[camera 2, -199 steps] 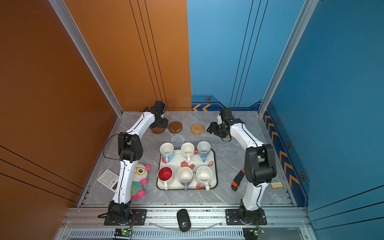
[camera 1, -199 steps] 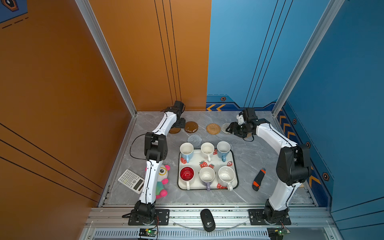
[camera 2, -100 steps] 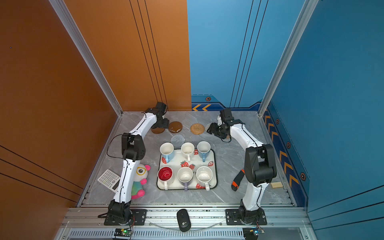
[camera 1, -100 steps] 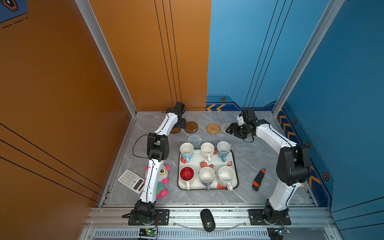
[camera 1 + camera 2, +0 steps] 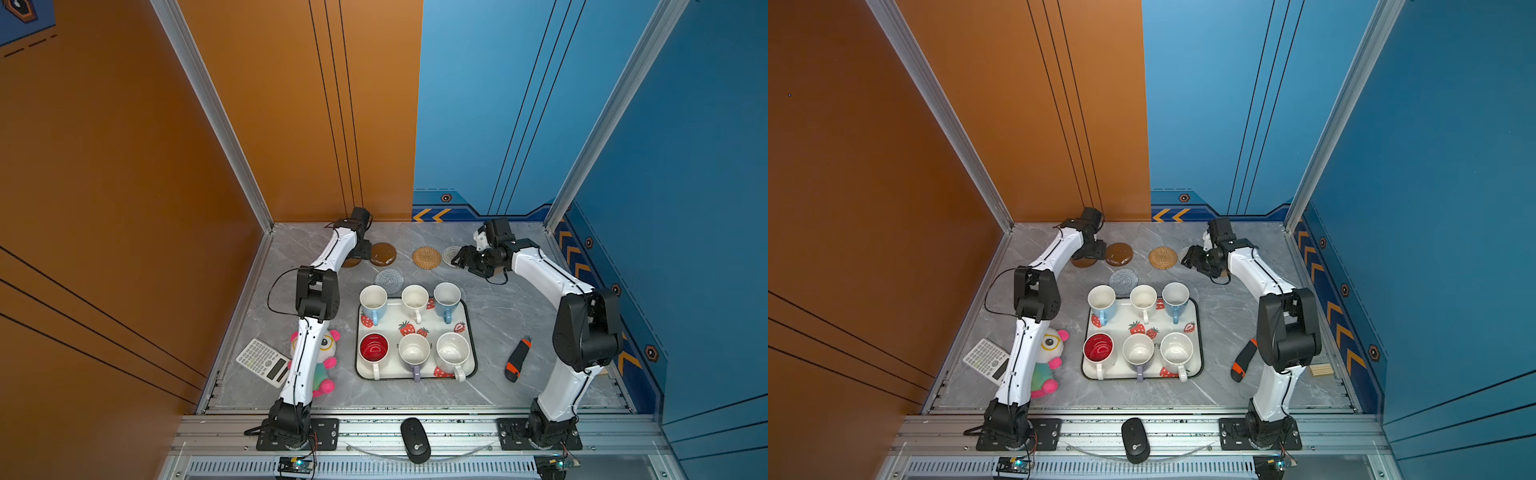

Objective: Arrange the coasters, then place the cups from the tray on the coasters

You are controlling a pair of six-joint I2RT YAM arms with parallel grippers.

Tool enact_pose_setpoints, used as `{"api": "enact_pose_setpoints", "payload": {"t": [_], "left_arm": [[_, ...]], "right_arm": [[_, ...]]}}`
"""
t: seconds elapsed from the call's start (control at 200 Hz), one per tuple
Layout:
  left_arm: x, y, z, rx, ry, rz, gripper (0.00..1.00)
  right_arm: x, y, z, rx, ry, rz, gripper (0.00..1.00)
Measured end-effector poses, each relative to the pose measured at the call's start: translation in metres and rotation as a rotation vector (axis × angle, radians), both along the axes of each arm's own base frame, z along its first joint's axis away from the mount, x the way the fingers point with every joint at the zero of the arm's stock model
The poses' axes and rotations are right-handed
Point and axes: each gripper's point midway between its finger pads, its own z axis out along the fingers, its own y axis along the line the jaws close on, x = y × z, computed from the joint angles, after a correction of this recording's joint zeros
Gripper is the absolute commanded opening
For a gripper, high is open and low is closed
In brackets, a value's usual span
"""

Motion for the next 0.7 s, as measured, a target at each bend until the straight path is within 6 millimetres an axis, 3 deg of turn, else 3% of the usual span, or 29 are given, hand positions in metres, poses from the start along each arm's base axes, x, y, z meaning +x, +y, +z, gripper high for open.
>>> {"api": "enact_pose_setpoints", "payload": {"t": [0.701], "left_arm": [[0.0011,0.0080,0.0003,0.008,-0.002,0.014,0.78]], "right_arm": [[0.0000,0.0001,0.0000,0.002,0.001,-0.002,0.68]]}}
